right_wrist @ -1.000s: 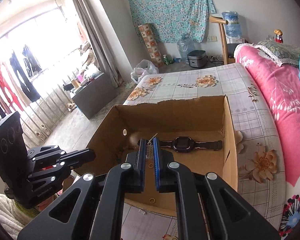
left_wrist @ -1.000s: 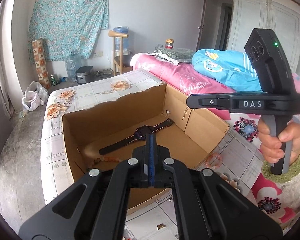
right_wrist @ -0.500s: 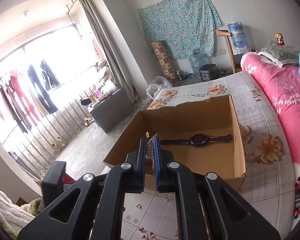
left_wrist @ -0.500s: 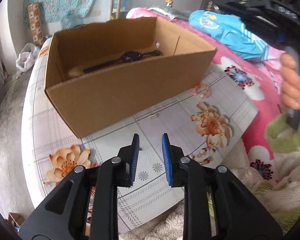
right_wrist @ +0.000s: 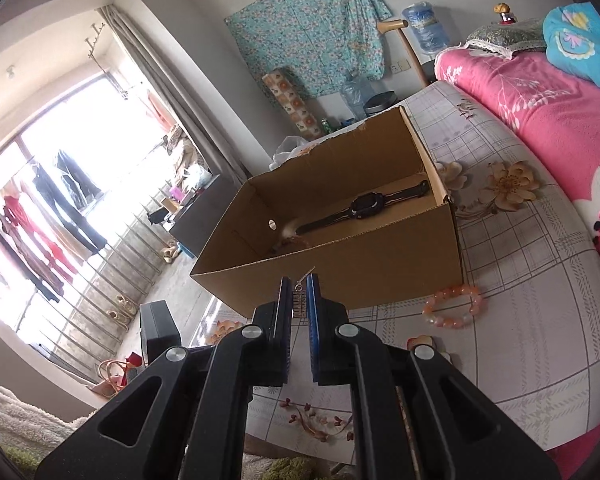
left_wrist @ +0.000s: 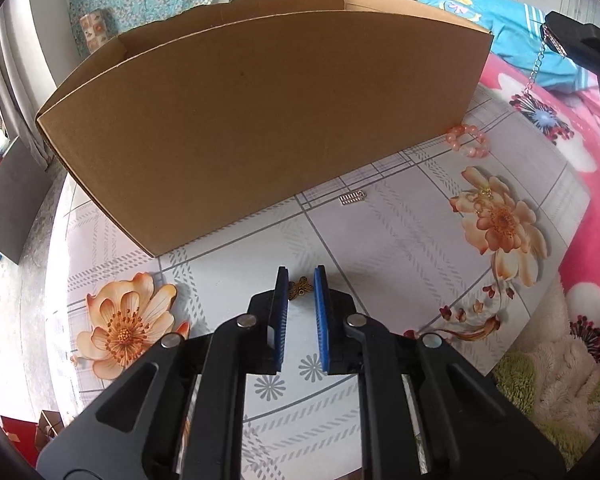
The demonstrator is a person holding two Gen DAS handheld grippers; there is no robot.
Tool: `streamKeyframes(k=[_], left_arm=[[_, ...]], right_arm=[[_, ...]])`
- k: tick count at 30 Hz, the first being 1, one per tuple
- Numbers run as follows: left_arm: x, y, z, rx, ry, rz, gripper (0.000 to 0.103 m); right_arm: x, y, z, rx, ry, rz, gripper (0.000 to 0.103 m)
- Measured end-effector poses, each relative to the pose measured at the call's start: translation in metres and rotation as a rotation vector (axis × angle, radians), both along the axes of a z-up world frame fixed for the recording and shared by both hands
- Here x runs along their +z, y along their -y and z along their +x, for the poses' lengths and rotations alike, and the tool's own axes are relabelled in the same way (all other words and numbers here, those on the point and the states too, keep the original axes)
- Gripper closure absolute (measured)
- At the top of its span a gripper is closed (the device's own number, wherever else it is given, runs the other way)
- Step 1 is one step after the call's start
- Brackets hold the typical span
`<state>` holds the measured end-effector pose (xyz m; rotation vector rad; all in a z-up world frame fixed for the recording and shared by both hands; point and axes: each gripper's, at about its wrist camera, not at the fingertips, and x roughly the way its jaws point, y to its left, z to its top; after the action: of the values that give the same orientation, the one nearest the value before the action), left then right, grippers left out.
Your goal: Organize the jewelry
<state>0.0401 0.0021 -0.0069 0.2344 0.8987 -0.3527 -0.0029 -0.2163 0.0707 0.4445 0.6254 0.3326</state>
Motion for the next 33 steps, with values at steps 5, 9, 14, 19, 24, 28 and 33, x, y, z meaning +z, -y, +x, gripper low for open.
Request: streamKeyframes(k=[5, 9, 14, 19, 24, 28, 33], left_arm=[[0.003, -0.005, 0.001, -0.017, -0.016, -0.033, 0.092], [0.021, -0.016, -0.002, -0.044, -0.024, -0.120, 0.092], [0.090, -0.025, -0.022, -0.186, 0.093, -0.284, 0.092], [0.146, -0.017, 0.008, -0.229, 0.215, -0.336, 0.091], [0.134, 0.002, 0.100, -0.133, 0.036, -0.348, 0.092], [0.118, 0.016, 0.156, -0.088, -0.111, -0.379, 0.092], [0.098, 0.028, 0.193, -0.025, -0.225, -0.362, 0.092]], right_arm=[[-0.002, 0.002, 0.007, -0.017, -0.021, 0.000, 0.095], [0.005, -0.001, 0.017, -0.007, -0.027, -0.023, 0.095], [0.028, -0.006, 0.039, 0.029, 0.002, -0.060, 0.095], [0.041, -0.006, 0.089, 0.079, -0.018, -0.095, 0.095], [0.026, -0.005, 0.155, 0.131, -0.175, -0.093, 0.095], [0.010, -0.007, 0.192, 0.155, -0.282, -0.129, 0.095], [-0.006, -0.003, 0.217, 0.139, -0.379, -0.154, 0.094]])
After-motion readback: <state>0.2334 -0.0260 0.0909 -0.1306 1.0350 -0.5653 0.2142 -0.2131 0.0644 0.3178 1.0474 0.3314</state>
